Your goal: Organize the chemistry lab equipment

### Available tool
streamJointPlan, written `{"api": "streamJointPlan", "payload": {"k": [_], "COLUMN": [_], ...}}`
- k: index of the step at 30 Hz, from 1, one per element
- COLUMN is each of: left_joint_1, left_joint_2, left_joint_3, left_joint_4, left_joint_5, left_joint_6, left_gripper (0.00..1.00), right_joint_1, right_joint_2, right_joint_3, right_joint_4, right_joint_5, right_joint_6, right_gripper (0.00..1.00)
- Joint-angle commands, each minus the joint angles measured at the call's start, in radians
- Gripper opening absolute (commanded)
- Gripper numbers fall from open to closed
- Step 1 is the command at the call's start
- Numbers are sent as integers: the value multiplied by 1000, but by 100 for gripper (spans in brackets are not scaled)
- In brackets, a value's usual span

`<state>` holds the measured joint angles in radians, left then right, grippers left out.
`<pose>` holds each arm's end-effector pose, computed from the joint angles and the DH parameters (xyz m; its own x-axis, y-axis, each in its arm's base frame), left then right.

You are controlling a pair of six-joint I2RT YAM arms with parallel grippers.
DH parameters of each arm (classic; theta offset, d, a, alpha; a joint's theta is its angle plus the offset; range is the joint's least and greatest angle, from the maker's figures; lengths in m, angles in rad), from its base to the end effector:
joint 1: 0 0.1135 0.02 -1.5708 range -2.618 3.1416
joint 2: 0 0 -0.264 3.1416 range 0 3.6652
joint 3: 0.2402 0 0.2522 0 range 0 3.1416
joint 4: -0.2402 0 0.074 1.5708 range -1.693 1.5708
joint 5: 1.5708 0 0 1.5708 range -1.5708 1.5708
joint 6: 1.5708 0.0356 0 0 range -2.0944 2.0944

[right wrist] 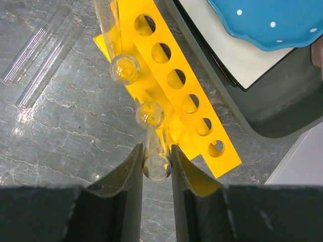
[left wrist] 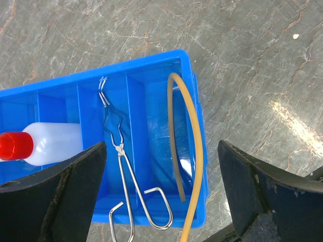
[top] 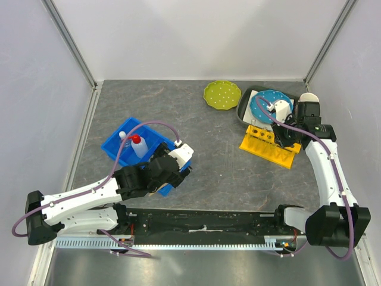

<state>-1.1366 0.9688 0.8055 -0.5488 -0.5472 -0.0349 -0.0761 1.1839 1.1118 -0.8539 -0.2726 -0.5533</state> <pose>0.1014 -0.1745 0.2822 -0.2960 0.5674 -0.7684 0.5991 0.7368 0.3134 0.2342 -0.0082 0.3136 -0.6317 -0.4594 -0.6244 -0.4937 0.8594 -0.1328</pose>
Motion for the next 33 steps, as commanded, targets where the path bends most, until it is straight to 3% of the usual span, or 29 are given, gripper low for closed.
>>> {"api": "streamJointPlan", "payload": {"k": [1,25,33], "left_joint_1": [-8,-8,-8], "left_joint_2": [-4,7,-12], "left_joint_3": [-3,-6,-8], "left_joint_4": [3,0,13], "left_joint_5": [0,3,6], "left_joint_6": [29,29,21], "left_gripper": [97,97,98], "right_joint_1": [-5,-30,-37], "right_joint_2": [-12,94,114], "right_joint_3": [2,-86,-104], "right_joint_4": [-1,124,154], "right_joint_5": [7,-4,-34], "right_joint_6": [1,9,15], "right_gripper": [15,20,32]}}
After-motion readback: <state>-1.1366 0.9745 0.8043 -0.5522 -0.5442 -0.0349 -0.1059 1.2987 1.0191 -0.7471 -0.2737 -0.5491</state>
